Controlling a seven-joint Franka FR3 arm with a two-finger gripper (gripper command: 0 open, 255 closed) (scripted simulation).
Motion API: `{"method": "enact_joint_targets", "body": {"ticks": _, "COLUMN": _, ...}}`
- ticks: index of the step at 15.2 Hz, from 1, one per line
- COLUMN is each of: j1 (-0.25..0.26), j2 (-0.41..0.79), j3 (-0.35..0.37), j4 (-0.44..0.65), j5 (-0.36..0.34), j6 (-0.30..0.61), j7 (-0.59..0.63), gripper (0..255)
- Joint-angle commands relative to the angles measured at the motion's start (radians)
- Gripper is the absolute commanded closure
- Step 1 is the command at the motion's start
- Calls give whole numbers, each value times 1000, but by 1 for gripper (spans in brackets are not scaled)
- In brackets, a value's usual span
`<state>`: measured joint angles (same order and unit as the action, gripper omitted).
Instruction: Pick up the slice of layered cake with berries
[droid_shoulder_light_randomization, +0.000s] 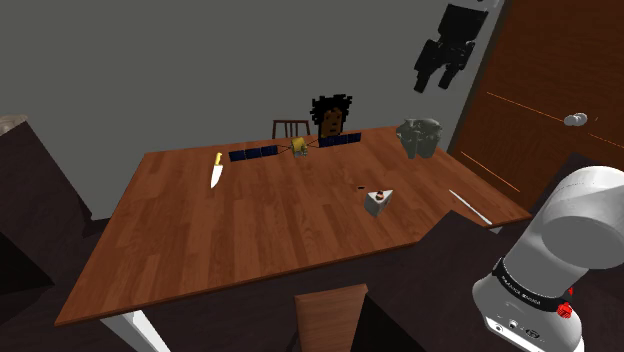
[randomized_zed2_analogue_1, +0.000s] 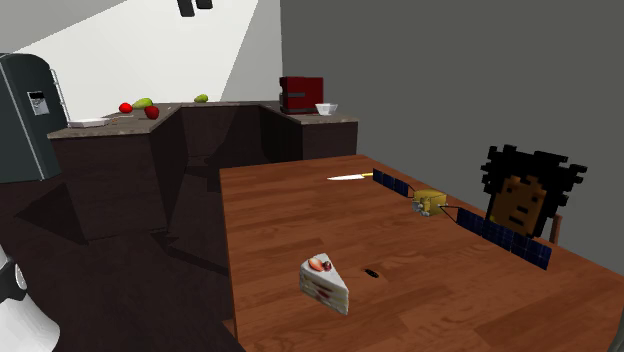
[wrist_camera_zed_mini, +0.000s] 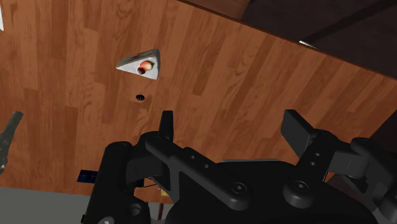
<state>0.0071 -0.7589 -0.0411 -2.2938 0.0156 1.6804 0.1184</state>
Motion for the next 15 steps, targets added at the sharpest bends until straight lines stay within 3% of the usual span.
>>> {"method": "enact_joint_targets", "body": {"ticks": 1, "j1": 0, "j2": 0, "j3": 0, "j4": 0, "j5": 0, "j6": 0, "j7": 0, "gripper": 0}}
{"method": "enact_joint_targets", "body": {"ticks": 8, "j1": -22, "j2": 72, "j3": -73, "j4": -160, "j5": 1, "j6": 219, "j7": -50, "gripper": 0}}
{"method": "enact_joint_targets", "body": {"ticks": 15, "j1": -32, "j2": 219, "j3": -152, "j4": -263, "j5": 21, "j6": 450, "j7": -115, "gripper": 0}}
